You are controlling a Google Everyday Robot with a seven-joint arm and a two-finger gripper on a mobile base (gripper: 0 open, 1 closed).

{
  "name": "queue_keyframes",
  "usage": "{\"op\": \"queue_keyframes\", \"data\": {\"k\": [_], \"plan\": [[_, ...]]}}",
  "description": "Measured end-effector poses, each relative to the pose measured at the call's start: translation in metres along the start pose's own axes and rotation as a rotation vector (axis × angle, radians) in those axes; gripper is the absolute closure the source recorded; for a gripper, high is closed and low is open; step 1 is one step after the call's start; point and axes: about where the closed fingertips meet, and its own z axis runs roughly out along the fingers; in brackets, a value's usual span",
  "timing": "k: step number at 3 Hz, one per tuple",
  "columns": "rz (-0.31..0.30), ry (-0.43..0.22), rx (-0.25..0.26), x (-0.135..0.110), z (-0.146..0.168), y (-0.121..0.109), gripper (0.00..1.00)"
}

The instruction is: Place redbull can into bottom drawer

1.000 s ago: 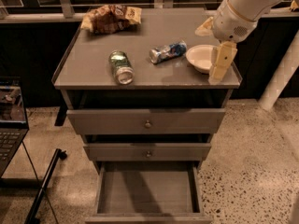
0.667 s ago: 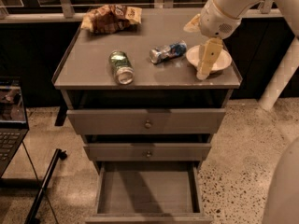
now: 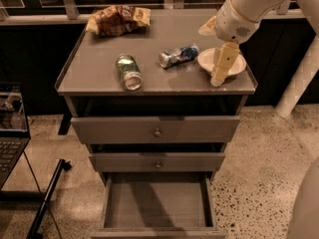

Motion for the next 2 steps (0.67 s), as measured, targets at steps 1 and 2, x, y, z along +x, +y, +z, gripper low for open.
{"op": "queue_keyframes", "data": {"k": [1, 2], "plan": [[0.001, -0.023, 0.005, 0.005, 0.008, -0.005, 0.0], [-0.044, -0.047, 0.0, 0.006, 0.025, -0.023, 0.0]]}}
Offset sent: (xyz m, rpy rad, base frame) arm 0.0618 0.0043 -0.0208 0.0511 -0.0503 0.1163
